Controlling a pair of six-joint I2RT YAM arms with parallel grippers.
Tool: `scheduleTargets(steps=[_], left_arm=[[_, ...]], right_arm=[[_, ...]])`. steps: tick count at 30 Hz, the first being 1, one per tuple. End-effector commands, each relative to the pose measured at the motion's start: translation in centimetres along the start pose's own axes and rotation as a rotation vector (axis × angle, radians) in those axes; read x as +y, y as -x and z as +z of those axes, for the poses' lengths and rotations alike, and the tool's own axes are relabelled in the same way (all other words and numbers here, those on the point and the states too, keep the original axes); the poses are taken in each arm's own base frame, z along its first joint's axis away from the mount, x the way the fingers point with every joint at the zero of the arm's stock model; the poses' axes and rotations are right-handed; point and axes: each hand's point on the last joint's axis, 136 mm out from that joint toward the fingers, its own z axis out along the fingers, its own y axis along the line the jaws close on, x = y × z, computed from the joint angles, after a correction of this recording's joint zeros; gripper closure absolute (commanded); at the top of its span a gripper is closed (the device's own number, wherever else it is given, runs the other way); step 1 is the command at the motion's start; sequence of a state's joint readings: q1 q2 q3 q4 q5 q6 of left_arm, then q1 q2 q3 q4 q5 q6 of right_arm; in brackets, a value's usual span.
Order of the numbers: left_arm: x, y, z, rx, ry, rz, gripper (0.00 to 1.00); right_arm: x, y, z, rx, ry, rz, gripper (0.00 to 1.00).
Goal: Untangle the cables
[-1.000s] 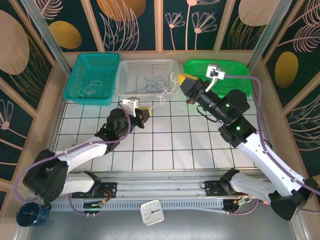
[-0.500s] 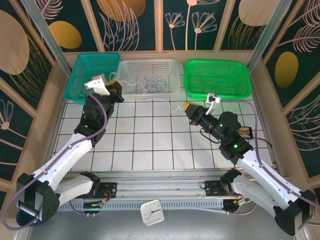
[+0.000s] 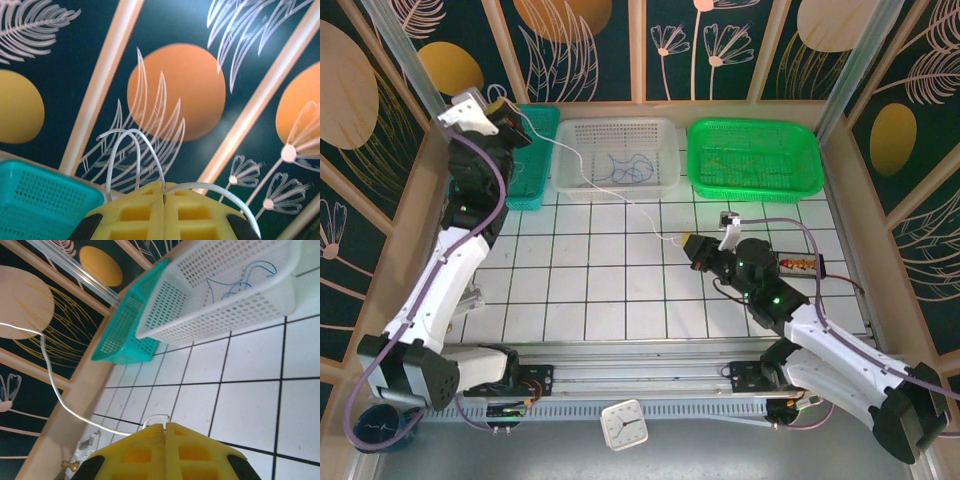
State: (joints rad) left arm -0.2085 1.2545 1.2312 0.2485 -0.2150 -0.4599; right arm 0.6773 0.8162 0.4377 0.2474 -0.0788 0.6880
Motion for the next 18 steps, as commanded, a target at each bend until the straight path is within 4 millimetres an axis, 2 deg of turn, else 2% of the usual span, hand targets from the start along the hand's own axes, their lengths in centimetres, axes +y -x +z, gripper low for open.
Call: scheduleTargets(steps=[1,2,3,5,7,8,10,13,18], left_arm=[[-0.6,2.3,1.0,-0.026,-0.019,0.013,1.00],[-0.9,2.6,1.3,-0.028,-0.026,0.018,1.00],[-1.0,2.9,1.5,-0.032,-0.032,0.020,1.00],[-1.5,3.3,2.0,-0.037,-0.043,0.031,1.00],[-1.7,3.8,2.4,-0.047,-0.041,0.049,1.00],[-1.8,4.2,2.6,-0.055,-0.037,0.059,1.00],[-1.7,4.8,3.0,-0.068,-0.026,0.081,1.00],[-1.4,5.8,3.9,-0.093,0.003,0.127,1.00],[0.6,7.1,5.8,-0.130,0.095,0.205,1.00]], right_arm=[[0.5,0.4,0.3,-0.028,0.025,0.004,1.00],[1.0,0.6,0.4,-0.026,0.043,-0.001,0.97],[1.5,0.8,0.5,-0.024,0.058,-0.005,0.87],[2.9,1.4,0.8,-0.018,0.100,-0.022,0.57],[4.3,2.1,1.1,-0.007,0.133,-0.043,0.39],[5.0,2.5,1.2,-0.005,0.144,-0.054,0.34],[5.9,3.1,1.4,0.002,0.159,-0.072,0.28],[6.8,4.2,1.7,0.002,0.162,-0.098,0.27],[6.0,6.1,2.1,-0.012,0.122,-0.112,0.26]])
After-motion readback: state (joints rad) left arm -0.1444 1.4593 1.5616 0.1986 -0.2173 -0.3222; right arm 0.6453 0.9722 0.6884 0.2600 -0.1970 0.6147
